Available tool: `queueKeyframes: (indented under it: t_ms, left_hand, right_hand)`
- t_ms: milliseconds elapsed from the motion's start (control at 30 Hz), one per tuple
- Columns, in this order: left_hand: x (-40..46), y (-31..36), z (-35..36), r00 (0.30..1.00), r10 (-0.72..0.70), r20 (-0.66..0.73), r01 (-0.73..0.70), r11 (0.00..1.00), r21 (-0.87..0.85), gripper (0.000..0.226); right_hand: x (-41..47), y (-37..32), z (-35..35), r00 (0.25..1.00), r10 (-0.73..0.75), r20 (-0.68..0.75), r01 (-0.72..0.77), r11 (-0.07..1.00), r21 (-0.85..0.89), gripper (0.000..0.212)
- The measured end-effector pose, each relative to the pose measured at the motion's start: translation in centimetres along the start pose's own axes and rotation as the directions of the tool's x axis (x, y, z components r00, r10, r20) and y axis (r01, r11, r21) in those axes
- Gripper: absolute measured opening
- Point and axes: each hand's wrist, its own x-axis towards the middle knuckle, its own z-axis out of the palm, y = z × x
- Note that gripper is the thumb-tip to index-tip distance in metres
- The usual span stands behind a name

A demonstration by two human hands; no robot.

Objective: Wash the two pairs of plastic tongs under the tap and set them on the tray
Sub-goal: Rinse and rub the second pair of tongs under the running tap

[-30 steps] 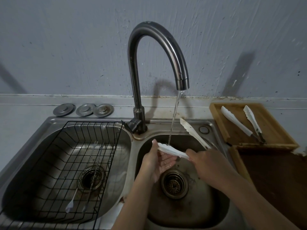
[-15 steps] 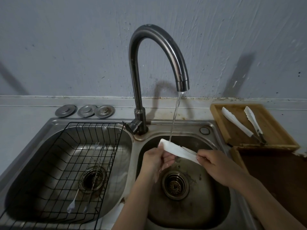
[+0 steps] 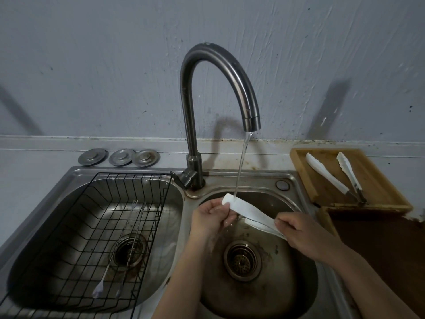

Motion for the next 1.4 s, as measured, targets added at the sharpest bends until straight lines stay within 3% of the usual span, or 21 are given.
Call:
queueKeyframes:
  t_ms: [200,267,333,433,533,633,700,767,867,933,1033,1133,1233,1333,1400]
  left_hand:
    - [0.2,1.0,1.0,0.993,0.107,0.058,-0.103,0.992,-0.076,0.025]
    - [0.4,1.8,1.4,0.992,0.119,0.032,-0.119,0.993,-0.004,0.019]
    - [1.1,2.5,1.4,0.986,0.167,0.004,-0.165,0.971,0.173,0.012]
    - [2.3,3.3,0.6,0.964,0.257,0.061,-0.252,0.821,0.513,0.011]
    - [2.4,4.0,0.1,0.964,0.211,0.16,-0.265,0.786,0.559,0.016]
    - [2.6,4.5,-0.1,0.954,0.225,0.199,-0.3,0.73,0.614,0.018]
    - [3.0,4.6,-0.3,0.945,0.275,0.176,-0.317,0.649,0.692,0.017]
    - [3.3,4.6,-0.4,0.933,0.335,0.135,-0.319,0.587,0.744,0.019]
    - [3.4,4.1,-0.7,0.917,0.387,0.096,-0.317,0.561,0.765,0.023]
    - [3.4,3.7,-0.9,0.924,0.375,0.075,-0.301,0.593,0.747,0.019]
    - [3.3,3.1,-0.8,0.944,0.326,0.051,-0.269,0.673,0.689,0.016]
    - [3.5,2.7,-0.9,0.955,0.297,0.012,-0.237,0.736,0.634,0.015]
    - [3.5,2.6,-1.3,0.959,0.283,-0.017,-0.23,0.812,0.536,0.012]
    - [2.7,2.3,-0.6,0.982,0.176,-0.062,-0.162,0.968,0.19,0.023]
    - [1.9,1.7,0.5,0.993,0.09,-0.07,-0.091,0.996,-0.011,0.031]
  right_hand:
    - [0.4,0.0,0.2,0.972,0.183,0.149,-0.225,0.909,0.351,0.04]
    - [0.6,0.2,0.2,0.95,0.22,0.223,-0.3,0.845,0.443,0.047]
    - [0.9,0.4,0.2,0.934,0.207,0.293,-0.334,0.801,0.497,0.051]
    - [1.4,1.2,0.2,0.897,0.205,0.39,-0.41,0.713,0.568,0.051]
    - [1.5,1.5,0.1,0.84,0.162,0.517,-0.509,0.563,0.651,0.049]
    - [1.4,1.6,0.1,0.825,0.163,0.541,-0.54,0.505,0.673,0.043]
    - [1.1,0.9,0.2,0.865,0.229,0.447,-0.487,0.6,0.634,0.041]
    - [0.7,-0.1,0.3,0.917,0.305,0.258,-0.39,0.82,0.419,0.043]
    - [0.4,-0.4,0.3,0.984,0.178,0.028,-0.18,0.973,0.146,0.067]
    - [-0.1,-0.3,0.3,0.999,0.045,-0.01,-0.044,0.995,0.091,0.083]
    - [-0.5,0.1,0.3,0.999,-0.042,0.007,0.042,0.999,-0.002,0.073]
    - [-0.9,-0.1,0.8,0.994,-0.051,0.097,0.052,0.999,-0.007,0.08]
    - [-0.9,-0.9,1.2,0.997,-0.011,0.07,0.009,0.999,0.037,0.085]
    - [-0.3,-1.3,1.5,0.997,0.068,-0.046,-0.066,0.997,0.042,0.075]
    - [0.7,-1.4,1.9,0.984,0.123,-0.127,-0.119,0.992,0.036,0.068]
